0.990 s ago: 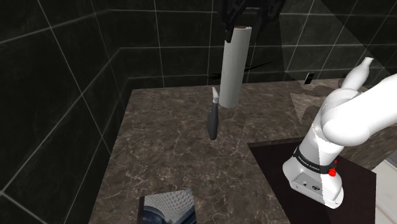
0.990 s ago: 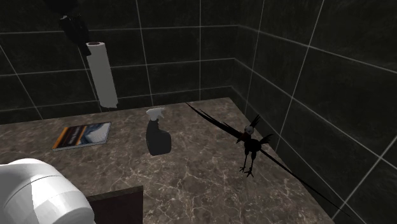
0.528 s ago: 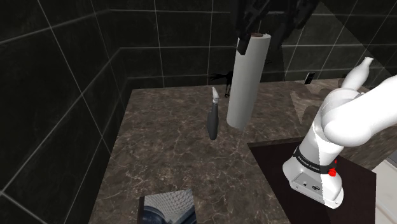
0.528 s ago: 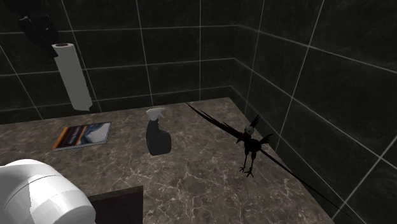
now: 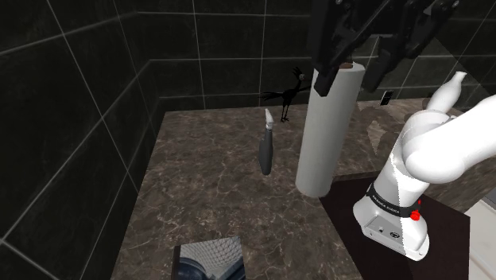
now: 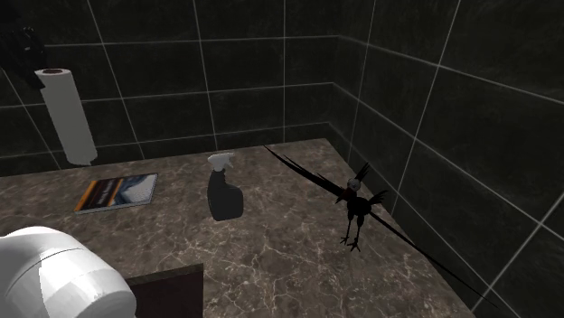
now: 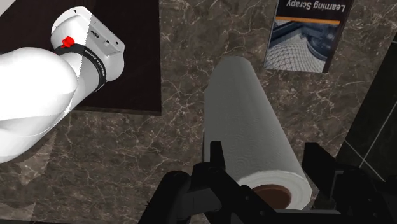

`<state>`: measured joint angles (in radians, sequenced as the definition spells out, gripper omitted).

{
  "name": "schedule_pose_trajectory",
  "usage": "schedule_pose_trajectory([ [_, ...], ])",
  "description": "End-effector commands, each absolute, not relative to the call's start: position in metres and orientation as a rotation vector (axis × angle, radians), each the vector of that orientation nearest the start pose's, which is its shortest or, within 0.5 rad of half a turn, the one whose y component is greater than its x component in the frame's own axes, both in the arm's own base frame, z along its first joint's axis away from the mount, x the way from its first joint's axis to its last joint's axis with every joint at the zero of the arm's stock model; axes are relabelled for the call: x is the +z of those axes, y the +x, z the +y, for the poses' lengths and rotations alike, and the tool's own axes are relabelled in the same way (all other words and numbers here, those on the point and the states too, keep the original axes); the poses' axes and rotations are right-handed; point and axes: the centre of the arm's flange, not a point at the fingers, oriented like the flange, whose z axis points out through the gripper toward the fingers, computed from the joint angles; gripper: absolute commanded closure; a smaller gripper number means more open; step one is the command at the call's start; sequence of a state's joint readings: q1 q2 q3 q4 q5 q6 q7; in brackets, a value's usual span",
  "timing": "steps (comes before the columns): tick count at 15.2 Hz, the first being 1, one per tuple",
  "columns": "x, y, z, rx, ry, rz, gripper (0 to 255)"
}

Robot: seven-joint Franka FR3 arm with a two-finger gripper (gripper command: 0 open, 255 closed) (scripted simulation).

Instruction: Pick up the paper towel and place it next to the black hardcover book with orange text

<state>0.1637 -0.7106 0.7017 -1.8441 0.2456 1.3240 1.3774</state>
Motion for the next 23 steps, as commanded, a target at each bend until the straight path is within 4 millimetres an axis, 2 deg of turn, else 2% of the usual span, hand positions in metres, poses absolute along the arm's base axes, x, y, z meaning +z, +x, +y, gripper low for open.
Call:
schedule_pose_trajectory([
  [1,0.678,0.111,0.369,-0.311,-3.058,0.888,255],
  [23,0.562,0.111,0.369,-0.311,-3.058,0.888,255],
])
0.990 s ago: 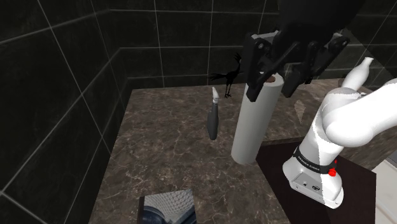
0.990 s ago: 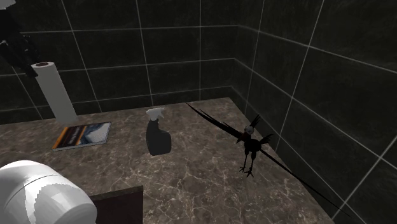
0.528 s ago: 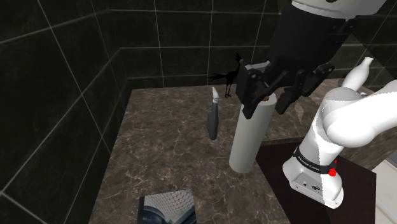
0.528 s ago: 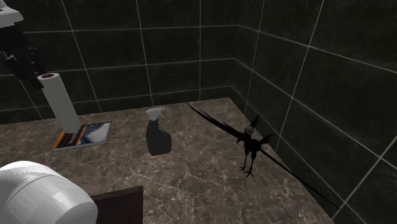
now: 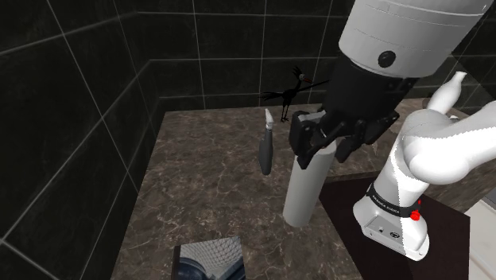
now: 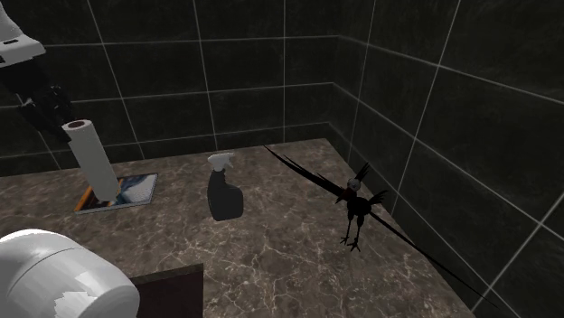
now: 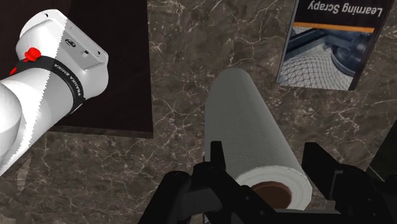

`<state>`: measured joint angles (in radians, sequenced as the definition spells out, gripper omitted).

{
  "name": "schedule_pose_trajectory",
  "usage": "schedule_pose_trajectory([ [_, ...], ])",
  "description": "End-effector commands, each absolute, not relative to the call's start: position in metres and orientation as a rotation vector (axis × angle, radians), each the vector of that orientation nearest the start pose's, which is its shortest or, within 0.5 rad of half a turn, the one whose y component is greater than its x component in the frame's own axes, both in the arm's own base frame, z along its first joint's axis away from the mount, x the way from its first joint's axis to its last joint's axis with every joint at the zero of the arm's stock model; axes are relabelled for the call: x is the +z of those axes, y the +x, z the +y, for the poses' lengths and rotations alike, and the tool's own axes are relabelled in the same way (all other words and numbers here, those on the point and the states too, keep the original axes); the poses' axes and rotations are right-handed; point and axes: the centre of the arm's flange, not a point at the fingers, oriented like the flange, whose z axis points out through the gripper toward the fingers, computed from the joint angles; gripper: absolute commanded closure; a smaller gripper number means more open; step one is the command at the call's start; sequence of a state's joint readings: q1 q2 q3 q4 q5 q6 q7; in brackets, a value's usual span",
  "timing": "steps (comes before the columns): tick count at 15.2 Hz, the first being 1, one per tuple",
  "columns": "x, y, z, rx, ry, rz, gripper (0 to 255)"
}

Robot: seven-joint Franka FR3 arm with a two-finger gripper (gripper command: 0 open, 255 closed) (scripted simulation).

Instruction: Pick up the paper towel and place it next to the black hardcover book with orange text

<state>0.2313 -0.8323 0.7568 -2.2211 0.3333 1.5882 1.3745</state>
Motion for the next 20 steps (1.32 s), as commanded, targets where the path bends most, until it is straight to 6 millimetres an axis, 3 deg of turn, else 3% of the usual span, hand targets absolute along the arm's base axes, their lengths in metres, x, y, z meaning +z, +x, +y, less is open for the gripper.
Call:
schedule_pose_trajectory([
  [1,0.556,0.111,0.369,-0.311,-3.058,0.888,255],
  [20,0.456,0.111,0.369,-0.311,-3.058,0.888,255],
])
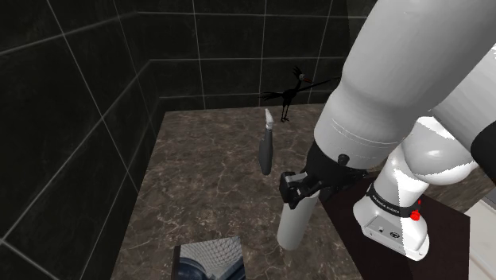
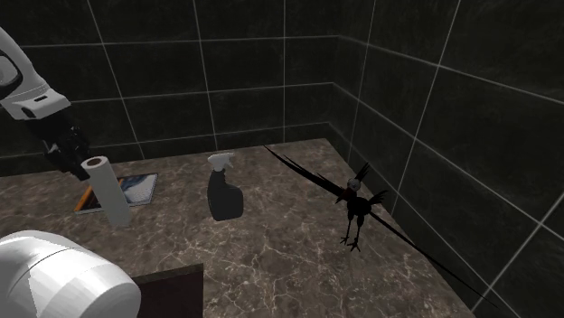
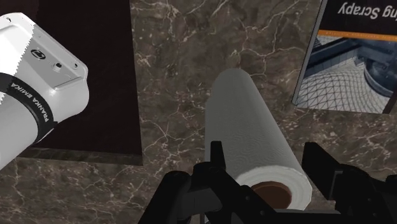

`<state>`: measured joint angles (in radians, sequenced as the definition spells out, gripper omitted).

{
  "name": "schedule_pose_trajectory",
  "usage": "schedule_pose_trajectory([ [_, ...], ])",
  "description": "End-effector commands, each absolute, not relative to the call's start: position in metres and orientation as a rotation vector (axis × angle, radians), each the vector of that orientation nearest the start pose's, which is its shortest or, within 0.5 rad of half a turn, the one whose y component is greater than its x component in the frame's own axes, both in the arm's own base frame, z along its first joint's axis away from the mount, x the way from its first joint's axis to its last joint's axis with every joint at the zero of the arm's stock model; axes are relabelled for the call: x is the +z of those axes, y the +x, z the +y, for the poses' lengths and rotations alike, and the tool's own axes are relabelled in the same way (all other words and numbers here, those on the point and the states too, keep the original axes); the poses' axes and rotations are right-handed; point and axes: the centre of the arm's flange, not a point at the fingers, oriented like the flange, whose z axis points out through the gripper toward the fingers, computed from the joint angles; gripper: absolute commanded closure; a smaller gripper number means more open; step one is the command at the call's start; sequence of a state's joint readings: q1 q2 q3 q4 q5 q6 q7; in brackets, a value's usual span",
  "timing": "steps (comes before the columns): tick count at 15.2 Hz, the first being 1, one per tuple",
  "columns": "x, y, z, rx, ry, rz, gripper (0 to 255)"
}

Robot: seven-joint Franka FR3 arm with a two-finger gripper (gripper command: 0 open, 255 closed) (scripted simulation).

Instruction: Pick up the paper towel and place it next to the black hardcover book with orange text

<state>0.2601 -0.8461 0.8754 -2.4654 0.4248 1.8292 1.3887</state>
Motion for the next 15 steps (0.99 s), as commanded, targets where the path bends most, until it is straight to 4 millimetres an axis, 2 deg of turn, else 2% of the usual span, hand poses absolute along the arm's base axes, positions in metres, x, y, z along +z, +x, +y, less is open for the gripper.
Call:
schedule_pose_trajectory([
  [1,0.451,0.111,0.369,-0.311,-3.058,0.888,255],
  [6,0.425,0.111,0.369,-0.311,-3.058,0.888,255],
  [13,0.425,0.111,0.369,-0.311,-3.058,0.888,255],
  [14,0.425,0.111,0.369,-0.311,-3.058,0.888,0],
  [15,0.425,0.111,0.369,-0.311,-3.058,0.888,0],
])
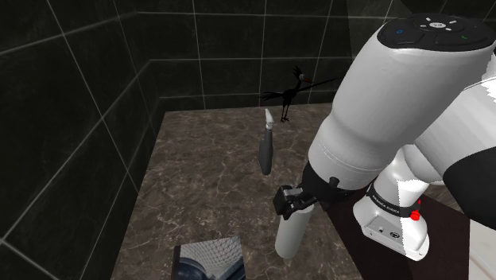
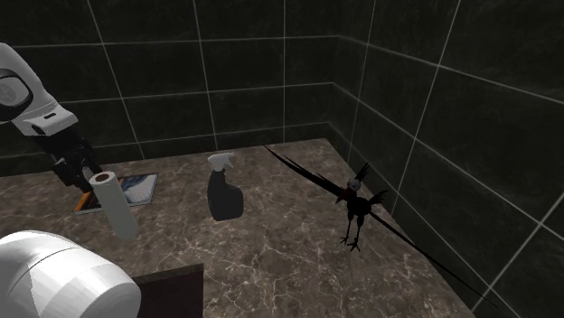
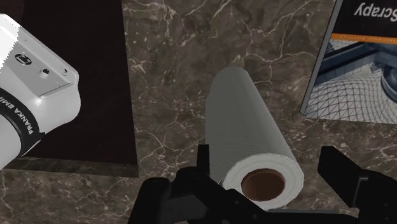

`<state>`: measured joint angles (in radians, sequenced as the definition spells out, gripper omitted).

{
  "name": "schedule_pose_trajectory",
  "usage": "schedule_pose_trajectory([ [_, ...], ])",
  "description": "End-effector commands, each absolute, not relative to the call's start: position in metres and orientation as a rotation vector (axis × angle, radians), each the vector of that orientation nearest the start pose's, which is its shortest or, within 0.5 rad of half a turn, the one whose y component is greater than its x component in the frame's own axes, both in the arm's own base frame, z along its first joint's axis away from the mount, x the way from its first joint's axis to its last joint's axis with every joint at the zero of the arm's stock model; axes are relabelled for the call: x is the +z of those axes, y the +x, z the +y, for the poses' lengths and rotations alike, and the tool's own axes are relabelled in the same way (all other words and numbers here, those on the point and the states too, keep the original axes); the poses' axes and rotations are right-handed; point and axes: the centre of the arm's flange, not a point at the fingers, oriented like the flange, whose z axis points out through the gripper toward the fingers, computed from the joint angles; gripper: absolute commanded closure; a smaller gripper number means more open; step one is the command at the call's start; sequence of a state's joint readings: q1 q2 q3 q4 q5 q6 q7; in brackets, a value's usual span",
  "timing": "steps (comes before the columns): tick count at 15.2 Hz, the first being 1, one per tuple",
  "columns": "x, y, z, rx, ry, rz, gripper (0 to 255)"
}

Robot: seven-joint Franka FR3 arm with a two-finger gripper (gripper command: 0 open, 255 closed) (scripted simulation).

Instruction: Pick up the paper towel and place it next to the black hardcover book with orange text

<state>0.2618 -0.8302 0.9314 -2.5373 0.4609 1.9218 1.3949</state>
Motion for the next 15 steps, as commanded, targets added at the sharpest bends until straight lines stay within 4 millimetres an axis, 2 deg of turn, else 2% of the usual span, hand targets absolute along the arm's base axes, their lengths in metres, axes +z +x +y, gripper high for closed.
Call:
schedule_pose_trajectory([
  [1,0.425,0.111,0.369,-0.311,-3.058,0.888,0],
  [4,0.425,0.111,0.369,-0.311,-3.058,0.888,0],
  [8,0.474,0.102,0.374,-0.311,-3.058,0.888,0],
  [15,0.474,0.102,0.374,-0.311,-3.058,0.888,0],
])
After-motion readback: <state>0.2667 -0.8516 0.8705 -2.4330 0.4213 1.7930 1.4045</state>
